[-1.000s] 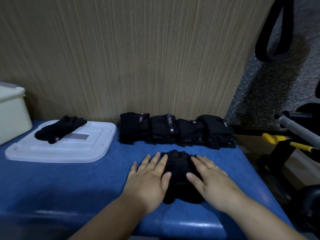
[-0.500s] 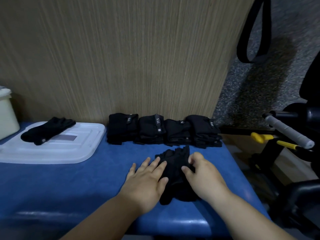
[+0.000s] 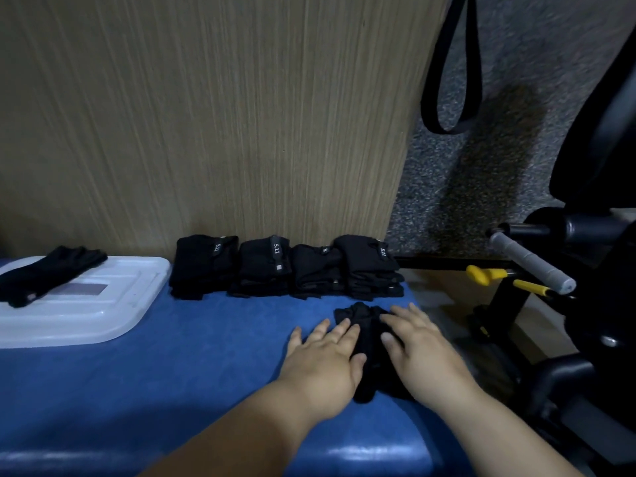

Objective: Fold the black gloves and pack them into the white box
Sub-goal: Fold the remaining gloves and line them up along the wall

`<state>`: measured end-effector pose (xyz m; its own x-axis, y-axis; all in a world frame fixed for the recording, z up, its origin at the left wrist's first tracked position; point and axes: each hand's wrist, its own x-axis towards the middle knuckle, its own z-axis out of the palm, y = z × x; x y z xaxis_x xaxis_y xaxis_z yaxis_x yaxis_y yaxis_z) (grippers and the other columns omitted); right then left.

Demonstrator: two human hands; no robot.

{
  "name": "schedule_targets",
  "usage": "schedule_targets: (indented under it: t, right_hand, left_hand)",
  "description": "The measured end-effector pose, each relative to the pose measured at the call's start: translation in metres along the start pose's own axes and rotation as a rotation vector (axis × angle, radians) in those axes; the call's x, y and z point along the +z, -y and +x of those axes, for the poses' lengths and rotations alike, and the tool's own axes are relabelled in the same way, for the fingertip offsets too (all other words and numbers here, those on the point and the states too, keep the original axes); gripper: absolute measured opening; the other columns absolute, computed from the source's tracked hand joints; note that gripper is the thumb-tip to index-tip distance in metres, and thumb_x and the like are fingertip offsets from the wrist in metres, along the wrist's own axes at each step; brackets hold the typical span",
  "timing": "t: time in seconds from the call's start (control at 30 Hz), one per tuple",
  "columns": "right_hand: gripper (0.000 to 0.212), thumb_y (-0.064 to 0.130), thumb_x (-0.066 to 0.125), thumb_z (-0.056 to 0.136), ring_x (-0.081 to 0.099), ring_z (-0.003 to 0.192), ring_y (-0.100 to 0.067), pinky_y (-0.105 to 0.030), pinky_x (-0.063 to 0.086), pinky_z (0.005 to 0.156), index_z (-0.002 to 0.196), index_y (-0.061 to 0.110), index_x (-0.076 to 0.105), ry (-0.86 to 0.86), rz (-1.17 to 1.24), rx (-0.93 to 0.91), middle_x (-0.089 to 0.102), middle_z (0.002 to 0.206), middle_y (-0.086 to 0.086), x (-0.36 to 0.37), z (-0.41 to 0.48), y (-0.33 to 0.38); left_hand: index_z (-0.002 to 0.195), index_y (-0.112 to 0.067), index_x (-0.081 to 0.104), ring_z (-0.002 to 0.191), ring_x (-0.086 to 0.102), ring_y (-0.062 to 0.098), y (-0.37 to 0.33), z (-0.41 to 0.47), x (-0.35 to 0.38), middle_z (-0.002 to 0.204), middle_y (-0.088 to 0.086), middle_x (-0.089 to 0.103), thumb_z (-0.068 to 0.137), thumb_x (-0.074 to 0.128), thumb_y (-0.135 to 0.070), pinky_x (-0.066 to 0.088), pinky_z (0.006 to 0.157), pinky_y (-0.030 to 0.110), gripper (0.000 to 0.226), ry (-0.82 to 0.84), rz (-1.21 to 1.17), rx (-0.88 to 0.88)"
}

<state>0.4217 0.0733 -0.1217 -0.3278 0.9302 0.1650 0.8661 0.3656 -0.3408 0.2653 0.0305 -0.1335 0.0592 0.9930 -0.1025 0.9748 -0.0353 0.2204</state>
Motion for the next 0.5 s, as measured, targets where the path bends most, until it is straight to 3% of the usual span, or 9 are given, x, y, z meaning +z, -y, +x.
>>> schedule_targets:
  t: [0.1,0.2,0.37,0.5]
  right_hand:
    - [0.057,0.046,0.024,0.102,-0.01,0.147,-0.012,-0.033,0.0,0.119,0.153,0.023,0.014,0.254,-0.079,0.012,-0.001,0.161,0.009,0.0065,0.0003,-0.0006]
    - [0.06,0.049,0.016,0.101,-0.021,0.145,-0.013,-0.039,-0.009,0.119,0.153,0.025,-0.003,0.371,-0.177,0.047,-0.017,0.158,0.011,0.0073,0.0001,-0.0018]
    - [0.06,0.049,0.017,0.101,-0.022,0.144,-0.014,-0.042,-0.009,0.119,0.153,0.027,-0.005,0.4,-0.199,0.066,-0.02,0.157,0.012,0.0059,0.0017,-0.0008]
    - [0.06,0.048,0.022,0.101,-0.02,0.145,-0.014,-0.043,-0.007,0.119,0.154,0.027,0.003,0.338,-0.205,0.08,-0.013,0.159,0.012,0.0027,0.0002,0.0017]
  left_hand:
    - [0.152,-0.033,0.004,0.147,-0.007,0.01,0.0013,0.0002,0.0008,0.16,-0.016,-0.001,0.1,0.016,-0.049,-0.006,0.118,0.046,0.055,0.002,0.005,-0.005]
    - [0.152,-0.034,0.003,0.147,-0.009,0.009,0.0026,-0.0005,0.0022,0.159,-0.017,-0.003,0.1,0.015,-0.05,-0.009,0.118,0.045,0.056,0.003,0.0,-0.007]
    - [0.152,-0.036,0.0,0.147,-0.012,0.013,0.0026,0.0015,0.0013,0.159,-0.018,-0.006,0.1,0.014,-0.051,-0.008,0.118,0.045,0.056,0.02,0.013,-0.022]
    - [0.151,-0.038,-0.004,0.147,-0.012,0.015,0.0041,0.0026,-0.0027,0.159,-0.015,-0.01,0.099,0.015,-0.054,-0.006,0.119,0.045,0.058,0.054,0.011,-0.044]
